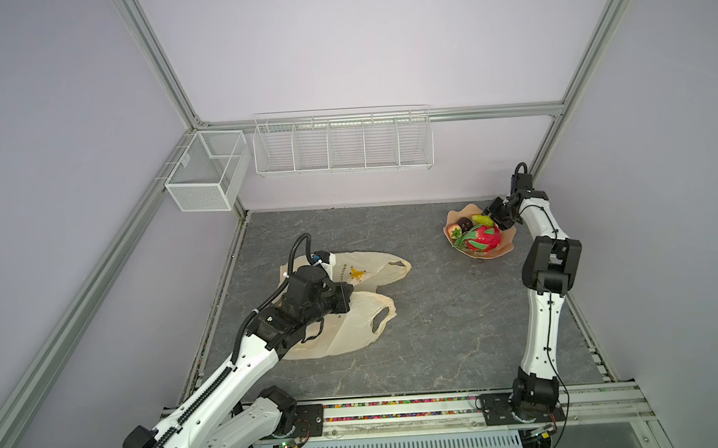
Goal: Place the fruits into the plastic bag
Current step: 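Lower the right gripper into the bowl and grasp the green pear, then lift the green pear with the right gripper and carry it into the bag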
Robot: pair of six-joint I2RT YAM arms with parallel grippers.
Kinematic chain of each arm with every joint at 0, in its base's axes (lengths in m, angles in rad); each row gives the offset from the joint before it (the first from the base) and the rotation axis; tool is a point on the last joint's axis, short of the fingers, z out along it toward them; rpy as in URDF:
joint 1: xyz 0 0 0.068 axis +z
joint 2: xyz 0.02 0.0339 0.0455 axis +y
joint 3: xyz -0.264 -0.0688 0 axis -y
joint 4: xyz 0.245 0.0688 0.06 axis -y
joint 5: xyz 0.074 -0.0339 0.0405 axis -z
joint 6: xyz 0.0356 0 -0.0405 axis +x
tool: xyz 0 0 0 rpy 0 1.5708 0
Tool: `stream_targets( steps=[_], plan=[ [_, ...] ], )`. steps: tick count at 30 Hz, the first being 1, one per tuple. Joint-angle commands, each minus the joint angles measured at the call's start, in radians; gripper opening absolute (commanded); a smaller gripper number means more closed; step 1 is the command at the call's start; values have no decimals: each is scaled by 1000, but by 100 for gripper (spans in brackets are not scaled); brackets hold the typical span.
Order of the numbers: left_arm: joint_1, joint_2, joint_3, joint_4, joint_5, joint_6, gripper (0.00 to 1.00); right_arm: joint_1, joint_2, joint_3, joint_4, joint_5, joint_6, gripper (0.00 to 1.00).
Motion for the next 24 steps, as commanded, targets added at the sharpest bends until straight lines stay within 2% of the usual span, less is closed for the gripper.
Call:
stream_targets(
  steps=[1,10,14,16,20,24],
  plan=[
    [2,-20,11,-1,-8,-6,0,8,-121,3,7,-9,-15,51],
    [2,-36,5,2,5,6,0,9,-229,-46,13,-14,-36,48],
    [2,-41,5,4,8,13,0,10,-304,-92,22,-61,-41,47],
    [2,-44,5,7,9,17,0,8,-362,-191,69,-120,-10,46],
    [2,-47,6,9,20,24,0,31,-491,-389,144,-163,-9,45],
    [2,-49,4,9,35,36,0,48,-628,-624,257,-232,61,45]
  ],
)
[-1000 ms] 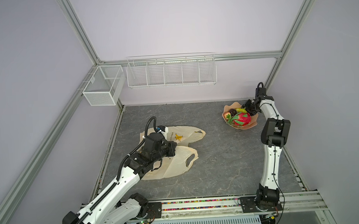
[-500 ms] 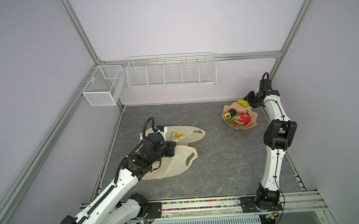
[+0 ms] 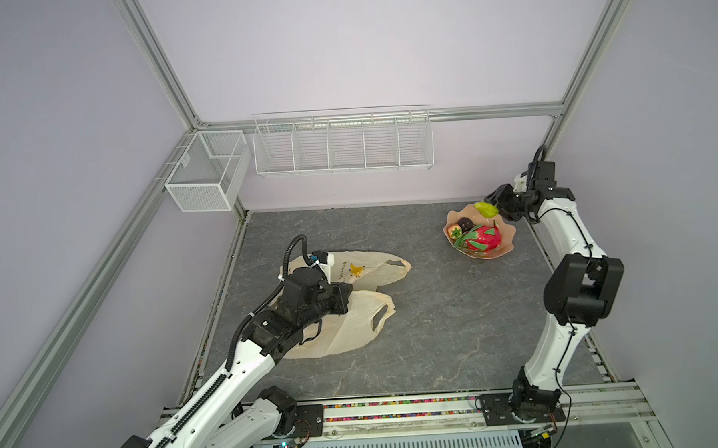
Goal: Place the fruits into the plastic bag
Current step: 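Lift the green pear with the right gripper and carry it into the bag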
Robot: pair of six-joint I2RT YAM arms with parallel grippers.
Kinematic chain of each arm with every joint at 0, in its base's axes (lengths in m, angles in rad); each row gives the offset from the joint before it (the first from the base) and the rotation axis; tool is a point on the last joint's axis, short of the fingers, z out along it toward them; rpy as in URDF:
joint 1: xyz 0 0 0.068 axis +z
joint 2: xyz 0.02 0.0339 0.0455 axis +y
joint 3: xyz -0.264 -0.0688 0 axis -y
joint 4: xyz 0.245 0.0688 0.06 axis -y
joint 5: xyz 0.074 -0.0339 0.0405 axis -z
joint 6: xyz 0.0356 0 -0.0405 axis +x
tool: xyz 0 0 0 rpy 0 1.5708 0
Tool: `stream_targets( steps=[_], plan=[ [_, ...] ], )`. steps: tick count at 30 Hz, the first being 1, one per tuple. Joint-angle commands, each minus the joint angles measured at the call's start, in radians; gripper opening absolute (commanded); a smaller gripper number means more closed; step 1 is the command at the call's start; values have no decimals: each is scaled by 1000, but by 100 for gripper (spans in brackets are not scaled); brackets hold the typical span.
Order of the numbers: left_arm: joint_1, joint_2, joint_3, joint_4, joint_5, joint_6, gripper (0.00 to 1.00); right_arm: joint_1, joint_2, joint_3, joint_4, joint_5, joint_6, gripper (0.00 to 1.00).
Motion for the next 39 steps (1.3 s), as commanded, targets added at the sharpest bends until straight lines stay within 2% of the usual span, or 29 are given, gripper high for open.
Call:
stream_targets(
  steps=[1,5,12,18,22,24,39],
  plan=[
    [2,-15,5,9,20,24,0,20,-119,-170,130,-92,68,45],
    [2,-12,6,12,35,33,0,55,-245,-366,223,-134,133,45],
    [2,-30,6,0,43,48,0,181,-420,-672,332,-196,218,45],
    [2,-49,4,-17,45,54,0,288,-471,-819,438,-206,296,45],
    [2,-54,5,-21,47,57,0,342,-422,-828,512,-239,340,45],
    [2,-56,5,-25,50,58,0,412,-382,-828,580,-267,380,45],
    [2,-49,23,-33,42,74,0,760,-88,-778,1009,-270,674,44]
  ],
)
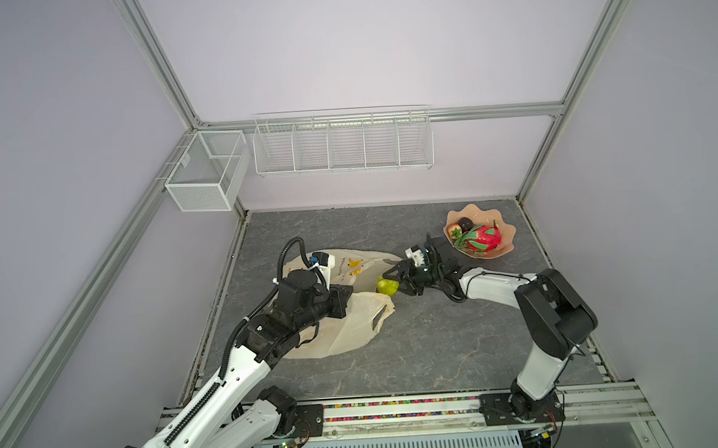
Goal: Place the fruits into the plastic bag
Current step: 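Lift the green pear with the right gripper and carry it into the bag, then lower the pear into the bag and open the right gripper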
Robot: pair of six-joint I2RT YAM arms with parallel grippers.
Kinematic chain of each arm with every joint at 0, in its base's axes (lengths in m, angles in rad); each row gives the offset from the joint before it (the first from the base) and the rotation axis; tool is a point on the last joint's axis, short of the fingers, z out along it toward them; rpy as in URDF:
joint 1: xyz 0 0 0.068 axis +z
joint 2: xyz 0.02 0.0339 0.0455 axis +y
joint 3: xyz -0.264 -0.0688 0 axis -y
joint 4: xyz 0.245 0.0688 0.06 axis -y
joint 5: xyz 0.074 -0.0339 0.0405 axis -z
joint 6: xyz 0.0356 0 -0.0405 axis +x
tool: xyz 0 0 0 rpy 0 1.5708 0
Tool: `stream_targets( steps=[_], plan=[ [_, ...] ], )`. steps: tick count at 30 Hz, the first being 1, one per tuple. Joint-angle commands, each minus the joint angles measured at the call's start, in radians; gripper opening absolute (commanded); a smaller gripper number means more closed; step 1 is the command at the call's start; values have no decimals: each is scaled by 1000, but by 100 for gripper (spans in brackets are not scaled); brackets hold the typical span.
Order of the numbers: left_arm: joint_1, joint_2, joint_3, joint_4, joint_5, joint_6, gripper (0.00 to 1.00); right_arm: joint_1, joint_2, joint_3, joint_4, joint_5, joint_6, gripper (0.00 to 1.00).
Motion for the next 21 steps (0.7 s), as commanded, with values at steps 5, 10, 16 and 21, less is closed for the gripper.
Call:
stream_targets(
  steps=[5,10,16,21],
  plan=[
    [2,-6,24,-13,-3,20,0,138,135,55,287,-2,212,43],
    [1,-3,29,-11,9,24,0,211,260,97,498,20,377,41],
    [2,0,33,-11,14,32,0,291,387,218,517,13,446,44],
    [2,-8,26,-9,15,28,0,325,471,303,504,7,498,59]
  ],
)
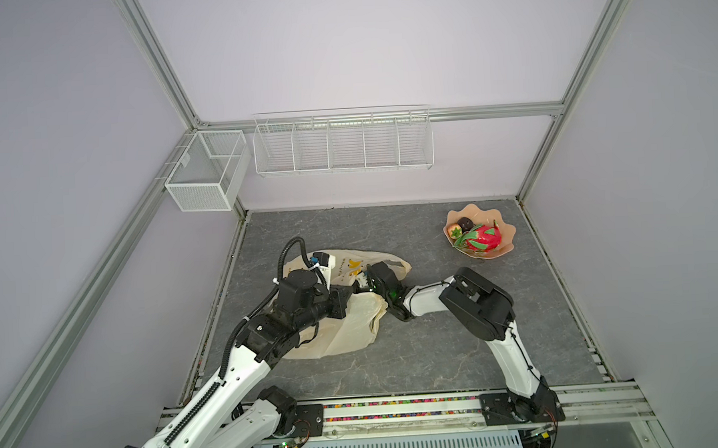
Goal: Place the fruits into the plastic bag
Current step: 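Lower the pear into the bag and open the right gripper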
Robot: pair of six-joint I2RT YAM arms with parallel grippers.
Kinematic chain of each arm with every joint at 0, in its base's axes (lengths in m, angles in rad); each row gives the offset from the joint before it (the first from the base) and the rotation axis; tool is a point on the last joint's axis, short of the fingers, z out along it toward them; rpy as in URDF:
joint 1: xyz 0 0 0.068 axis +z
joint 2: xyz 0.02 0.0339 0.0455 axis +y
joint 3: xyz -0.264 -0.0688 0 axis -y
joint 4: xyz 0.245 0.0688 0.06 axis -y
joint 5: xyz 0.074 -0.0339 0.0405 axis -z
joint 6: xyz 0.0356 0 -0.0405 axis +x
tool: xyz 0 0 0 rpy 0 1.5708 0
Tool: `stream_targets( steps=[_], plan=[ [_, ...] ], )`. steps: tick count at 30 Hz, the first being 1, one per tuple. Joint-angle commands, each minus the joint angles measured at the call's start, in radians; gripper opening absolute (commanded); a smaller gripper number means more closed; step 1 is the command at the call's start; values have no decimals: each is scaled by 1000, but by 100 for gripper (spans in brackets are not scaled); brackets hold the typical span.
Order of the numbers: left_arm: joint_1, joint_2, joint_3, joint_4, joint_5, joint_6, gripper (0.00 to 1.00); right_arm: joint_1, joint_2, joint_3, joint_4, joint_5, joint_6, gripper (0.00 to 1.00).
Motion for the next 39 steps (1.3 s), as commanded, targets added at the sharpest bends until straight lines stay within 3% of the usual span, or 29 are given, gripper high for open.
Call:
stream_targets(
  steps=[1,6,11,21,31,39],
  plan=[
    [2,-12,25,-2,13,15,0,14,32,38,35,5,114,65],
    [2,-34,13,-7,1,11,0,10,1,17,-4,5,91,93],
    [2,-60,-4,-16,-19,3,0,-9,-66,-47,-32,13,61,100],
    [2,-101,-42,-45,-73,-20,0,-58,-225,-146,-224,22,-73,93],
    [2,-101,-55,-43,-92,-22,0,-100,-413,-130,-740,125,-374,88],
    [2,-101,-68,-29,-92,-24,0,-131,-533,-93,-1033,201,-525,88]
  ],
)
